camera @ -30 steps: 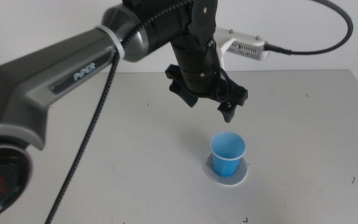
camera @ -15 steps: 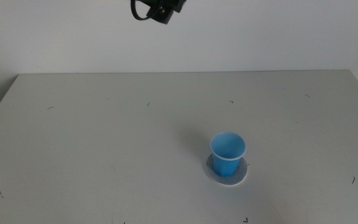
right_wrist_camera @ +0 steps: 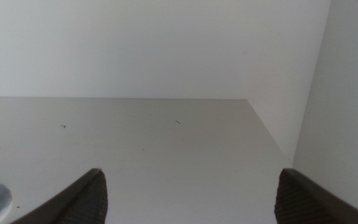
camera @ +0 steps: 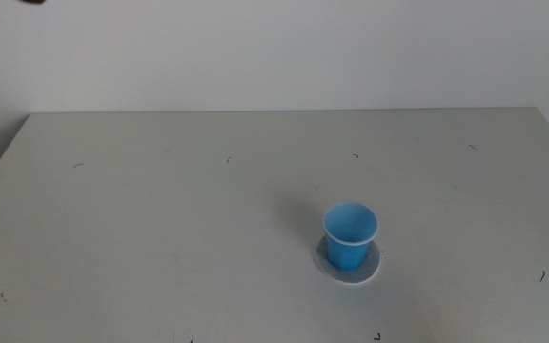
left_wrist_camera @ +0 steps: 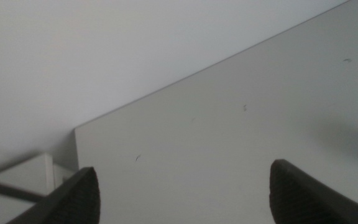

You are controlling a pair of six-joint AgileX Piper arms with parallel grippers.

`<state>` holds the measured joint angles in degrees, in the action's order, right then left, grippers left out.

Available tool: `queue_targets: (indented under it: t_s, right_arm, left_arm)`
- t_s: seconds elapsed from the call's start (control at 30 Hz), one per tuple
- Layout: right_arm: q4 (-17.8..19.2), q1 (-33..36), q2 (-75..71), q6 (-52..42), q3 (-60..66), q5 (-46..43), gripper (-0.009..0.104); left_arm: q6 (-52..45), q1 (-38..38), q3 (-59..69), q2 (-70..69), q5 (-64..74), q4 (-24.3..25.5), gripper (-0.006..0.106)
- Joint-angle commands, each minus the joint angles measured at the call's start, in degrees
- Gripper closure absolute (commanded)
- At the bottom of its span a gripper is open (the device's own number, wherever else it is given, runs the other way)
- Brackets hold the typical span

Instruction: Place an empty cup on a cup mat.

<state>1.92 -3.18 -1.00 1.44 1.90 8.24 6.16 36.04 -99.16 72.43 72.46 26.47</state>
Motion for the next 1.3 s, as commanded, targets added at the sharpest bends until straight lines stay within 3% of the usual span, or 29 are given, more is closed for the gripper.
queue_targets:
  t_s: [0.0, 0.23, 0.47, 0.93, 1.27]
  right_arm:
    - [0.5, 0.1, -1.1, -0.5, -0.7, -4.5, 0.001]
    - [0.5, 0.1, -1.1, -0.5, -0.7, -4.5, 0.001]
    - [0.5, 0.1, -1.1, -0.5, -0.7, -4.5, 0.001]
    - [0.5, 0.1, -1.1, -0.5, -0.7, -4.5, 0.001]
    - [0.5, 0.1, -1.1, -0.5, -0.7, -4.5, 0.001]
  left_arm:
    - [1.9, -3.7, 3.4, -4.6, -1.3, 0.3, -0.005]
    - [-1.4, -20.2, 20.0, -14.7, -9.6, -11.0, -0.005]
    - [-3.1, -30.9, 37.2, -25.2, -19.8, -15.7, -0.005]
    - [-2.5, -36.0, 71.5, -49.8, -46.7, -16.3, -0.005]
    - [2.0, -36.0, 87.5, -64.7, -54.0, -16.7, -0.005]
